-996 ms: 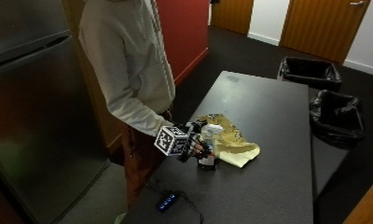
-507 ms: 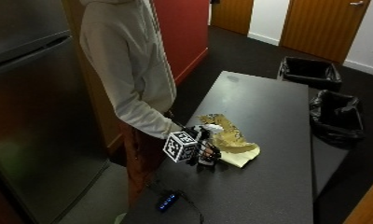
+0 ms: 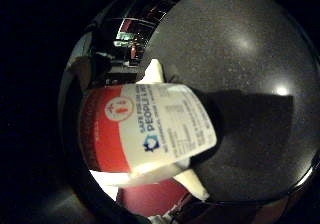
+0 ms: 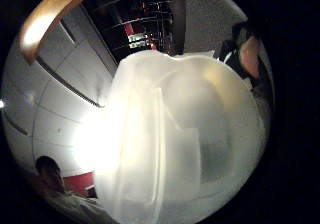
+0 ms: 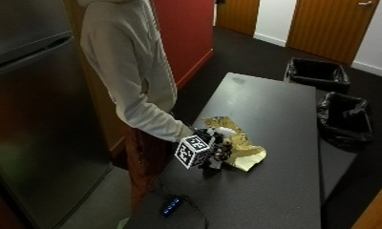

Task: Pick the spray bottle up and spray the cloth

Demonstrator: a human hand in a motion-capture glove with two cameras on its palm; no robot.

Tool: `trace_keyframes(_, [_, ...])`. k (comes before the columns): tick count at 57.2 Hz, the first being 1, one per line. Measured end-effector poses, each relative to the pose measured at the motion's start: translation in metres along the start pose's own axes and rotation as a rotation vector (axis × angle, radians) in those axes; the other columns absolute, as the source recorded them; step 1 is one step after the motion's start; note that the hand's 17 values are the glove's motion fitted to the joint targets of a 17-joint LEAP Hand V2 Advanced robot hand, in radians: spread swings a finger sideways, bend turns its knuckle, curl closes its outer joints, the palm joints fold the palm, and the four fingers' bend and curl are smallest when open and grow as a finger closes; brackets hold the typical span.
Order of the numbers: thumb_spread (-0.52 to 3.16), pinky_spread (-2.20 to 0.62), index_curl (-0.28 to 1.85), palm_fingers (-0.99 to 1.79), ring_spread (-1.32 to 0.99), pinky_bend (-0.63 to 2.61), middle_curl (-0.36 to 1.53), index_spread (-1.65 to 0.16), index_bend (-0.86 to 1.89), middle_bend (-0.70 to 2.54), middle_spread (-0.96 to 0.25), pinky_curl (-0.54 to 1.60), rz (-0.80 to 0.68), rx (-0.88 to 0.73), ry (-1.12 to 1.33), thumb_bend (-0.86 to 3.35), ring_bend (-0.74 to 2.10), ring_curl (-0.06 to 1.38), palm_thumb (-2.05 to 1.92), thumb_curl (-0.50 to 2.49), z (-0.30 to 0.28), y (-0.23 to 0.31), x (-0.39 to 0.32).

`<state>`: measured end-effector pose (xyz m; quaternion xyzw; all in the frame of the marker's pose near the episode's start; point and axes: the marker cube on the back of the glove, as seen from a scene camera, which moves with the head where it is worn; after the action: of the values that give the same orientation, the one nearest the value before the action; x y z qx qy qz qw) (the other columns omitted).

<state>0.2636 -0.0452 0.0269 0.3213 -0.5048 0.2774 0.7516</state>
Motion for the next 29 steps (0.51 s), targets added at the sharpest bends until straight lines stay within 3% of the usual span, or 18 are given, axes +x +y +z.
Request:
trace_keyframes(16, [0.57, -0.12, 0.46, 1.28, -0.21, 0.20, 0.45, -0.19, 0.27, 0.45, -0.13, 0.29, -0.054, -0.206, 0.100, 0.01, 0.45, 0.38, 1.00, 0.55, 0.016, -0.017, -0.019])
trace_keyframes(24, [0.38, -0.16, 0.50, 1.38, -0.19, 0.23, 0.48, -0.15, 0.34, 0.50, -0.12, 0.32, -0.150, -0.495, 0.483, -0.03, 0.50, 0.42, 1.00, 0.61, 0.005, -0.003, -0.022])
trace_keyframes(29, [0.30, -0.17, 0.51, 1.38, -0.19, 0.25, 0.49, -0.14, 0.36, 0.52, -0.12, 0.33, -0.136, -0.539, 0.362, -0.03, 0.52, 0.43, 0.98, 0.64, 0.017, 0.003, -0.074])
